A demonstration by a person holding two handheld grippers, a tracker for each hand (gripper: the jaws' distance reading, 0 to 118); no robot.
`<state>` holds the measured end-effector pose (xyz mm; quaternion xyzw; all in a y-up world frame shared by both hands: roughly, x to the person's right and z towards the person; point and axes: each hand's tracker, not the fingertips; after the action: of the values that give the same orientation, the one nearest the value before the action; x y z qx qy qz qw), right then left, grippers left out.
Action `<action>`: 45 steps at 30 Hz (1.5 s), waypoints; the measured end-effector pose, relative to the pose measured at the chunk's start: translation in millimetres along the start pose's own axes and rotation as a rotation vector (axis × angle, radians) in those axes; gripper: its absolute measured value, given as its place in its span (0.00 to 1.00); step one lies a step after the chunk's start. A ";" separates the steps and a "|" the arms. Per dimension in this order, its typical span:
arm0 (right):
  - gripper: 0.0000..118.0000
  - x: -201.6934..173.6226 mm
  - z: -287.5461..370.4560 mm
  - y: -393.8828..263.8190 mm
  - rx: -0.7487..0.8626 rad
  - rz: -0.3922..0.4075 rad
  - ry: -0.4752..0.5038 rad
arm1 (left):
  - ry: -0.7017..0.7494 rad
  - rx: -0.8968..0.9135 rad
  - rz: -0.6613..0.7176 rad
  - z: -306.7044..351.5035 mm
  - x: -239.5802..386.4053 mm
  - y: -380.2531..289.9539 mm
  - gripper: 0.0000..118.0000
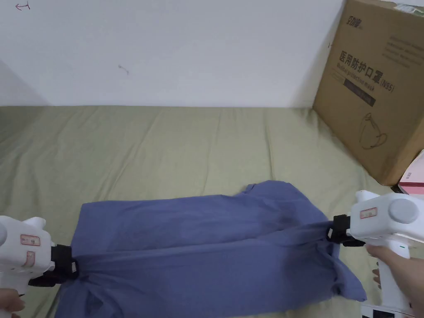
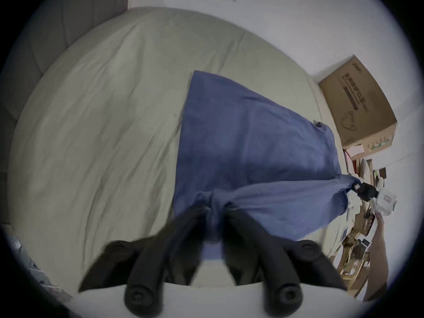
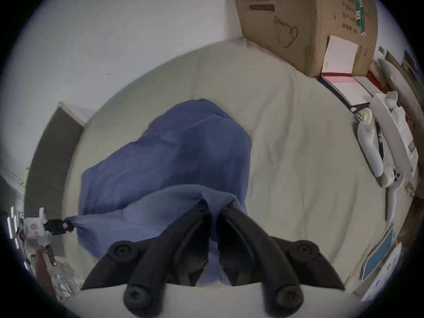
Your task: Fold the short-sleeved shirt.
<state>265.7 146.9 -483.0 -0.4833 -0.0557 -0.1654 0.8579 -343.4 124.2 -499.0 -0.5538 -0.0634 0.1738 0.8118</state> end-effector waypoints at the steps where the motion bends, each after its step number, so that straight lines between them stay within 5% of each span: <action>1: 0.08 0.0 -7.7 1.7 0.013 -0.008 -0.026 | 0.015 -0.001 0.002 -4.6 -0.2 1.2 0.32; 2: 0.30 -2.8 -10.2 2.1 0.024 -0.011 -0.036 | 0.032 -0.006 0.001 -7.3 -0.5 1.2 0.65; 3: 0.60 -5.3 -11.2 1.8 0.033 -0.009 -0.047 | 0.042 -0.008 -0.003 -7.7 -0.8 0.2 0.83; 4: 0.88 -7.1 -10.6 -0.2 0.031 -0.009 -0.040 | 0.041 -0.002 -0.002 -5.3 -1.9 -4.5 0.89; 5: 1.00 -3.3 -10.2 -1.2 0.033 -0.009 -0.045 | 0.031 0.014 -0.003 0.3 -3.2 -6.8 0.87; 10: 1.00 -10.4 33.0 -29.8 0.104 0.056 0.067 | -0.072 0.127 0.019 38.1 4.6 -30.9 0.87; 13: 0.96 -22.4 83.1 -68.1 0.246 0.111 0.175 | -0.107 0.316 -0.044 78.5 22.3 -67.2 0.86; 14: 0.87 -25.2 101.4 -85.2 0.309 0.128 0.233 | -0.112 0.390 -0.064 94.1 29.4 -84.3 0.79; 15: 0.67 -26.3 115.9 -100.8 0.363 0.131 0.281 | -0.119 0.458 -0.081 106.3 34.7 -100.6 0.67; 16: 0.29 -28.3 129.2 -115.9 0.412 0.141 0.315 | -0.130 0.516 -0.095 118.2 36.6 -118.7 0.47; 17: 0.00 -33.4 141.6 -133.6 0.441 0.149 0.324 | -0.142 0.546 -0.107 127.9 40.2 -134.1 0.12; 18: 0.00 -36.4 145.7 -144.0 0.442 0.148 0.294 | -0.136 0.557 -0.111 134.3 43.9 -146.0 0.00; 19: 0.00 -34.5 158.0 -152.8 0.483 0.126 0.252 | -0.123 0.536 -0.113 139.4 48.4 -156.3 0.00; 21: 0.00 -29.7 160.1 -165.4 0.426 0.067 0.419 | -0.088 0.516 -0.116 141.0 42.1 -165.4 0.00; 23: 0.00 -26.0 165.6 -172.7 0.424 -0.010 0.454 | -0.087 0.462 -0.118 142.7 39.8 -167.6 0.00; 28: 0.00 -25.6 160.5 -166.4 0.391 -0.004 0.439 | 0.031 0.268 -0.095 110.0 13.1 -127.0 0.00; 29: 0.00 -28.1 151.1 -166.7 0.374 -0.006 0.438 | 0.031 0.208 -0.087 94.2 6.8 -115.0 0.01; 30: 0.00 -29.0 148.9 -165.1 0.360 -0.013 0.439 | 0.021 0.180 -0.075 80.4 1.5 -106.8 0.13; 31: 0.00 -29.9 147.1 -163.8 0.348 -0.021 0.442 | 0.054 0.143 -0.073 63.2 -1.5 -97.7 0.43; 32: 0.00 -30.7 145.4 -163.5 0.343 -0.029 0.451 | 0.077 0.109 -0.075 47.1 -2.6 -91.3 0.85; 33: 0.00 -34.4 138.6 -166.4 0.334 -0.035 0.458 | 0.088 0.092 -0.084 32.4 -4.2 -85.8 0.97; 40: 0.00 -33.0 114.4 -168.1 0.259 -0.080 0.462 | 0.176 -0.101 -0.113 -74.8 -26.7 -74.0 1.00; 45: 0.00 -17.0 101.6 -165.6 0.220 -0.159 0.404 | 0.216 -0.023 -0.139 -58.7 -11.9 -79.9 0.94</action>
<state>200.4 157.8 -299.5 -0.3384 0.0616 -0.3186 0.8833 -320.2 42.4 -446.5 -0.5729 -0.0158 0.0557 0.8176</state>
